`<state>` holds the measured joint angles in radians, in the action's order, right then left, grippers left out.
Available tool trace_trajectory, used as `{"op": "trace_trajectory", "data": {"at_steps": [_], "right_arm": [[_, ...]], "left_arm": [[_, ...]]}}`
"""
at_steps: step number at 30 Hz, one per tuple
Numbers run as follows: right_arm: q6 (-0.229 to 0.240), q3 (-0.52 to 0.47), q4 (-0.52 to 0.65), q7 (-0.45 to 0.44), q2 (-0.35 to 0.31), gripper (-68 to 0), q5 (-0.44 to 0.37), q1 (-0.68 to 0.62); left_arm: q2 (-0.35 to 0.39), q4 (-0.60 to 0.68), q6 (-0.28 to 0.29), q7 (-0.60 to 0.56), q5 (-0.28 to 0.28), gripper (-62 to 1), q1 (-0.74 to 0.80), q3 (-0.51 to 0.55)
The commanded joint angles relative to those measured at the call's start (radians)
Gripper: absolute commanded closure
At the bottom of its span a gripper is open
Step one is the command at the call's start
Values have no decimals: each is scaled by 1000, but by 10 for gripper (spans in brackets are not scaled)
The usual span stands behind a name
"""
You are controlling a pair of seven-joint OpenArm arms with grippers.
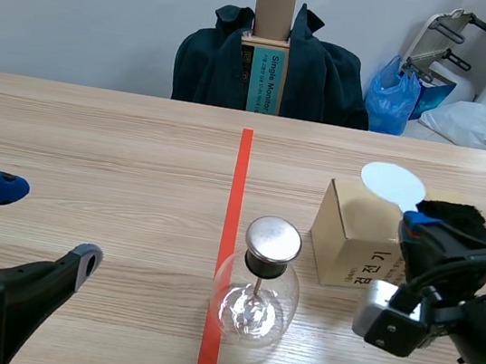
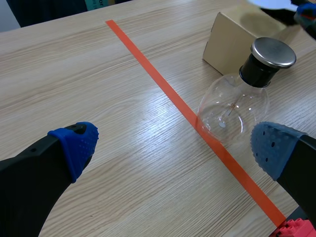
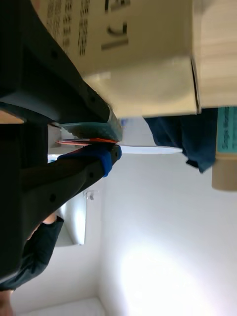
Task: Do the electroscope experiment.
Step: 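Pick up the white charging plate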
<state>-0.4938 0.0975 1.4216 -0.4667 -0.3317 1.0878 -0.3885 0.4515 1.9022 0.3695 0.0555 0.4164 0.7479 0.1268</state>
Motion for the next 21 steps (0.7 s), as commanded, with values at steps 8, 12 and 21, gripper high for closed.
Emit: {"op": "trace_trajectory", "data": {"at_steps": [8,12,21], "right_arm": [[-15,-14,243,65,-173,-7,-154,-68],[-15,-14,311,84,-262,-7,-249,-87],[-21,-112,437,91,-321,-7,-489,-111]], "left_arm": [[-8,7,3,-13,6,-623,-3,-3],[-7,7,3,-13,-4,-623,-3,-3],[-7,7,3,-14,-80,-623,-4,-3]]}}
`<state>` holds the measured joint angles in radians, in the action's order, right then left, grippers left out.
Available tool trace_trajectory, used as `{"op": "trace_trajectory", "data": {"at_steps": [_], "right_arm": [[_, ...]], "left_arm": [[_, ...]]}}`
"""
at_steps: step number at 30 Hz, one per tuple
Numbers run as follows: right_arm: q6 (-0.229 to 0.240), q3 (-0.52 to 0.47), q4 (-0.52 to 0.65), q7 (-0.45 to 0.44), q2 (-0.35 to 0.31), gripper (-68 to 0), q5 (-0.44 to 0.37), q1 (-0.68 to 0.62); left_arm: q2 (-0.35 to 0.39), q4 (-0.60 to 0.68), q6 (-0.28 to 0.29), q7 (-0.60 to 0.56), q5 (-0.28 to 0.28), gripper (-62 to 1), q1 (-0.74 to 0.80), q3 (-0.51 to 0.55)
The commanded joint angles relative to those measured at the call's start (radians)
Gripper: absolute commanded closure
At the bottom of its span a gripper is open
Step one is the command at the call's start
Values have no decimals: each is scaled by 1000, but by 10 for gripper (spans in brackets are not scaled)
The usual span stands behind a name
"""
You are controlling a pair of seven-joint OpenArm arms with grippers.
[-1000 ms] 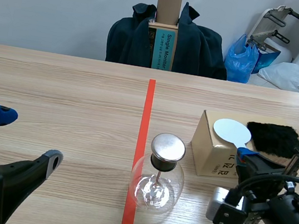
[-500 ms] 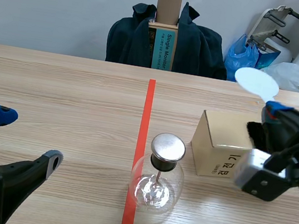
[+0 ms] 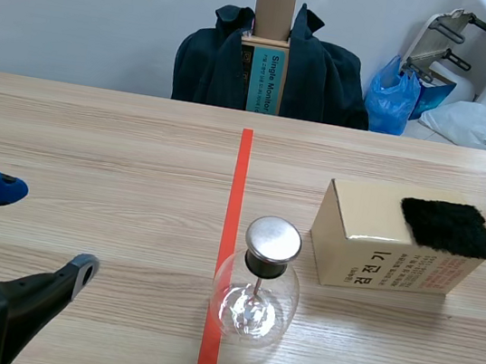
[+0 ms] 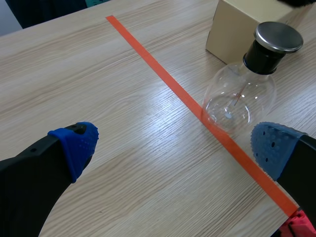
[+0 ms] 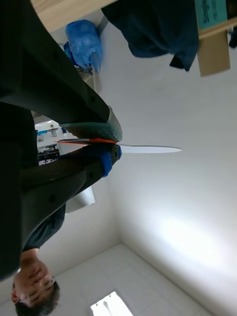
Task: Do the electroscope experiment.
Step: 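Pick up the white charging plate, then bring the plate to the electroscope and point at the metal foil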
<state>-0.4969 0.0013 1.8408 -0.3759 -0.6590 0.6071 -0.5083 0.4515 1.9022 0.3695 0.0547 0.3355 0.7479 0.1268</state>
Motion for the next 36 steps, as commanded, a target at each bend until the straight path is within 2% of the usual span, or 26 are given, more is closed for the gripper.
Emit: {"op": "trace_trajectory", "data": {"at_steps": [1,6,8,10,11,15,18,27,36], "right_arm": [[-30,-30,29,0,10,-7,-24,6],[-65,-103,52,0,54,-7,-104,5],[-65,-121,52,-1,66,-7,-105,7],[-94,-125,52,0,76,-7,-102,10],[-117,-125,52,-1,81,-7,-102,10],[-221,-125,52,-5,112,-7,-98,10],[-245,-125,52,-25,143,-7,-72,9],[-244,-125,52,-54,231,-7,-50,10],[-244,-125,51,-103,293,-7,-49,10]], "left_arm": [[-7,7,3,-13,-10,-623,-3,-3],[-6,7,11,-8,-67,-623,-3,-3],[-4,5,33,-5,-95,-623,-3,-4],[-1,-10,63,-4,-102,-623,-7,-6],[2,-23,85,-2,-107,-583,-15,-10],[2,-112,148,-2,-145,-235,-70,-53],[1,-218,173,-14,-145,-35,-145,-108],[-6,-576,177,-219,-145,-28,-446,-330],[-23,-741,181,-328,-146,-32,-597,-500]]}}
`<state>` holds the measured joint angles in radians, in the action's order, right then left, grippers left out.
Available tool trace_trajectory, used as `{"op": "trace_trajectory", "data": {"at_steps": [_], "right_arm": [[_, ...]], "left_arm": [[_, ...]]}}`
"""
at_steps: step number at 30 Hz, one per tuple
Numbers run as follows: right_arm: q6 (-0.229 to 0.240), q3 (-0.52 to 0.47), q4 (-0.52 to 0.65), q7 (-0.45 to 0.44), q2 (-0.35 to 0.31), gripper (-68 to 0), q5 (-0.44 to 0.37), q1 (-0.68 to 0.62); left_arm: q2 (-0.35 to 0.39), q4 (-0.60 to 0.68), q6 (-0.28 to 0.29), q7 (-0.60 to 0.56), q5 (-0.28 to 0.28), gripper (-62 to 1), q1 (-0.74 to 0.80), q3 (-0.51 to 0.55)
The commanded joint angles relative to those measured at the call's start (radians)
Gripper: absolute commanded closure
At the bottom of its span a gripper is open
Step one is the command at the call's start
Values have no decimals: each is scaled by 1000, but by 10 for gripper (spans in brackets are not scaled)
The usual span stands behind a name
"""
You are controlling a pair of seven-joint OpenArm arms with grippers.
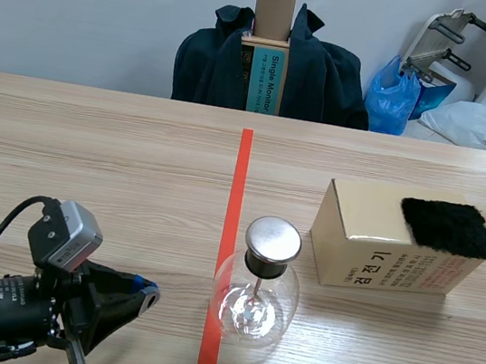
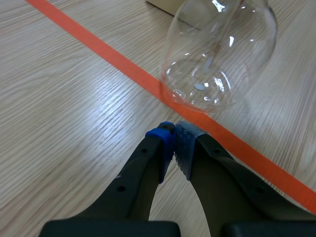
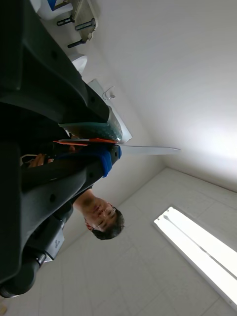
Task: Do the electroscope experiment.
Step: 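Bring the plate to the electroscope and point at the metal foil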
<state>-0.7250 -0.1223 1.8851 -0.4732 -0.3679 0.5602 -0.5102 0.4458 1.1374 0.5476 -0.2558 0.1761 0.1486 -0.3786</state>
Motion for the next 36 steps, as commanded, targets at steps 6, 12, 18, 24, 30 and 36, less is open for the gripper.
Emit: {"op": "trace_trajectory", "data": {"at_steps": [6,12,18,24,30,36], "right_arm": [[-16,-1,7,-13,31,-7,16,11],[32,16,1,-13,30,-7,75,11],[96,94,-32,-29,30,-8,173,24],[132,183,-128,-70,31,-8,271,68],[154,245,-263,-119,31,-8,350,105],[173,268,-378,-158,30,-8,406,109]], "left_arm": [[-47,-12,2,-17,12,-32,-35,-41],[-60,-13,2,-18,9,-32,-35,-59],[-69,-13,2,-17,10,-32,-35,-59],[-68,-13,1,-16,10,-32,-35,-59],[-68,-13,-3,-17,10,-32,-35,-59],[-68,-13,-10,-17,10,-32,-33,-59]]}}
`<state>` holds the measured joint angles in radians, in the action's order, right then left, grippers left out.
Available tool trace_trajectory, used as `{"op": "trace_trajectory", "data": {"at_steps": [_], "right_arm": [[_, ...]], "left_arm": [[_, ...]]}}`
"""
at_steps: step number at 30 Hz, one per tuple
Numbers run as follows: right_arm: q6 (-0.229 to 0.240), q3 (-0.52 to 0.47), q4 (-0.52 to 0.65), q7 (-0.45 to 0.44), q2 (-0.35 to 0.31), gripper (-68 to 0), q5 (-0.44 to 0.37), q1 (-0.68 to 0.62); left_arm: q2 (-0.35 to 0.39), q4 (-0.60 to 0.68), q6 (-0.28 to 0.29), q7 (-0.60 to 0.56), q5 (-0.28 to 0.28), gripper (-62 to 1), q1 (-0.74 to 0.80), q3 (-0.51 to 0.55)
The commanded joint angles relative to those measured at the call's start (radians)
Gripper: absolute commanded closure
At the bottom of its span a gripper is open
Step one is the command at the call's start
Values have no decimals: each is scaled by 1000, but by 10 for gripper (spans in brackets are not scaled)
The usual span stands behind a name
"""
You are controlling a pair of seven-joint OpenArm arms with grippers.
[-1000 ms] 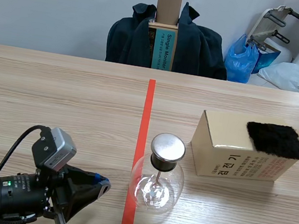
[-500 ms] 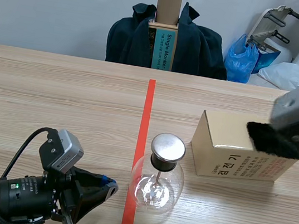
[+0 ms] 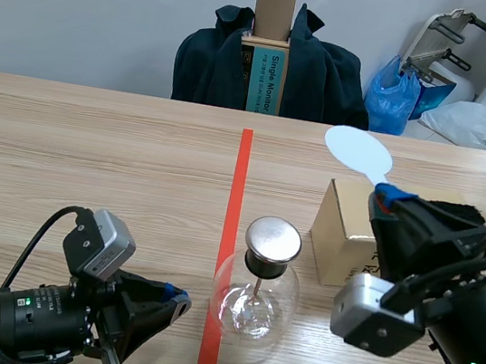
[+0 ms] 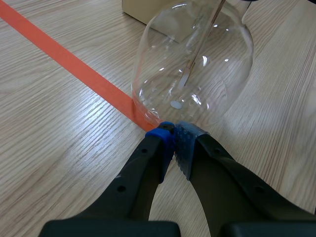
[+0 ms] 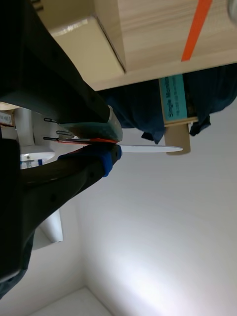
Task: Do the electroscope experiment.
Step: 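Bring the plate to the electroscope and point at the metal foil, then move the plate toward and away from the electroscope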
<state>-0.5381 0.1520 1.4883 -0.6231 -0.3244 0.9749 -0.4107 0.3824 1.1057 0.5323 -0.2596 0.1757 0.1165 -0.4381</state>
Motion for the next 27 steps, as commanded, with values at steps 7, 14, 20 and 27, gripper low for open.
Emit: {"op": "trace_trajectory", "data": {"at_steps": [7,14,20,27], "right_arm": [[-14,-7,-30,-66,-14,-8,11,8],[-14,-7,-30,-116,-16,-8,22,6],[-23,-7,-30,-203,-21,-8,36,-20],[-65,-7,-30,-288,-23,-8,36,-42]], "left_arm": [[-5,19,5,-13,11,-32,-1,1],[-5,19,5,-13,11,-32,-1,1],[-5,19,6,-13,11,-32,-1,1],[-5,19,6,-13,11,-32,-1,1]]}}
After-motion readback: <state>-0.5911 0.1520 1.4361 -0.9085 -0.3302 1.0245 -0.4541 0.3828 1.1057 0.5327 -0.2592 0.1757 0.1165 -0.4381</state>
